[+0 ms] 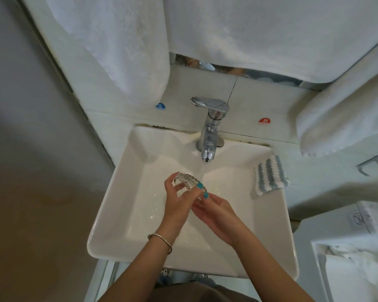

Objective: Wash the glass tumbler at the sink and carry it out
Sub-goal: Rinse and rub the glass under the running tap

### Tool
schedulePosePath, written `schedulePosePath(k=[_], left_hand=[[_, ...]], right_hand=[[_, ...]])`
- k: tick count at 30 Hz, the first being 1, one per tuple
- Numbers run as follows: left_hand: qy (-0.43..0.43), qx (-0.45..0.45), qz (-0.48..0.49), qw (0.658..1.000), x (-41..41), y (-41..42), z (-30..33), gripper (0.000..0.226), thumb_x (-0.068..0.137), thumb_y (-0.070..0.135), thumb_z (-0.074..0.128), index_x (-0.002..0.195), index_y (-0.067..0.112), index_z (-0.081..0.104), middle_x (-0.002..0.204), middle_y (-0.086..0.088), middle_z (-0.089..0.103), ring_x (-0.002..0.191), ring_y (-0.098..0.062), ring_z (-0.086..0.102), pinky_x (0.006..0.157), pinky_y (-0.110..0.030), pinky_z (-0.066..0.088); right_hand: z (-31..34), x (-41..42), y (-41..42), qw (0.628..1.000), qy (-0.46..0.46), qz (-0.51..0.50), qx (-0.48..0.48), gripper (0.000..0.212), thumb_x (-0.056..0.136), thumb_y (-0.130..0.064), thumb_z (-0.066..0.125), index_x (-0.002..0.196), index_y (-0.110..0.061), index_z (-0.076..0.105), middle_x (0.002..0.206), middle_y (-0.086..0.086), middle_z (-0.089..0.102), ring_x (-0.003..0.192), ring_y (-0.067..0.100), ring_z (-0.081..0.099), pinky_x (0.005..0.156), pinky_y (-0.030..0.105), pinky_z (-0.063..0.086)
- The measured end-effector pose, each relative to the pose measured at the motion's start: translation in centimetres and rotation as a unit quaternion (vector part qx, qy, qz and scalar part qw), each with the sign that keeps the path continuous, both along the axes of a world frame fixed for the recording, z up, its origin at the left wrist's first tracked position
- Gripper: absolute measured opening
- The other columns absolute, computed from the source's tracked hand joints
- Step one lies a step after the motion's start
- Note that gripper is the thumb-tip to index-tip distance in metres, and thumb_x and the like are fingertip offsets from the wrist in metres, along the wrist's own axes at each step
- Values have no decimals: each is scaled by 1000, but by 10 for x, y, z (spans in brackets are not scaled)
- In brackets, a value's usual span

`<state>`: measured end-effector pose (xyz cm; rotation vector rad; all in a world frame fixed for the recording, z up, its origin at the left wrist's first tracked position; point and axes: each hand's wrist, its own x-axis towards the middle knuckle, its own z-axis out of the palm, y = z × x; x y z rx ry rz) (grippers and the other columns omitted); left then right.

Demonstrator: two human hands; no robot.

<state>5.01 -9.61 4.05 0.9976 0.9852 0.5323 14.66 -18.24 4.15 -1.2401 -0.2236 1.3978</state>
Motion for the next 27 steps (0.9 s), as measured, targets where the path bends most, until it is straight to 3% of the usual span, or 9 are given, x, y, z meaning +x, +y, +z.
schedulePosePath(k=[3,5,7,9,12,15,19,23,27], left_hand=[[-20,5,-23,1000,-2,4,1,69,76,13,76,130,28,35,121,-2,57,99,-8,62,64,-14,52],[-30,-1,-44,999,-4,8,-2,61,81,-1,70,127,22,37,119,-1,58,97,-4,61,65,-12,52],[-26,0,-68,997,-5,10,-5,64,76,2,76,124,21,38,121,-1,58,99,-4,61,70,-13,53],[-22,-2,-92,995,-6,11,-6,71,73,5,78,128,21,37,121,-1,58,100,-6,61,71,-14,53],[-28,10,-113,993,-6,14,-7,71,80,-7,70,133,22,33,116,-3,59,95,-7,64,68,-14,53],[-35,35,-127,991,-9,16,-7,82,73,-4,78,134,26,33,120,-2,58,99,-7,65,72,-17,54],[-54,40,-125,990,-12,15,-8,82,74,-5,77,134,32,34,127,-1,56,109,-11,63,77,-21,54],[-60,31,-140,988,-16,16,-11,91,68,2,84,136,36,34,131,0,54,115,-14,61,87,-30,55],[-51,41,-153,986,-17,19,-11,96,62,9,87,136,38,34,133,0,53,118,-18,59,92,-35,55]], right_hand=[[-4,6,-1,999,-32,-25,18,69,69,-32,86,122,4,61,122,20,66,120,30,60,96,26,50],[-6,11,-3,996,-75,-32,22,54,74,-21,80,120,3,63,118,18,69,118,31,61,90,24,52],[-7,16,-4,993,-108,-42,16,52,68,-15,80,116,-2,65,114,15,71,113,28,64,85,23,53],[-8,20,-4,991,-125,-49,11,67,60,-10,90,120,-3,62,115,16,70,111,27,65,82,25,55],[-10,24,-2,988,-143,-55,-4,82,50,-4,92,124,-9,59,117,11,69,108,23,67,80,30,56],[-7,23,-1,989,-144,-44,0,81,52,9,87,123,-18,59,119,6,67,107,20,68,81,33,57],[-3,20,0,993,-107,-42,21,90,52,8,84,133,-18,53,126,6,64,111,20,66,81,32,57],[-2,24,-1,996,-1,-65,56,70,72,11,69,135,-15,51,126,18,64,115,32,63,83,33,58],[1,21,7,996,-51,-73,7,61,79,6,71,132,-18,52,118,14,67,105,29,69,82,38,59]])
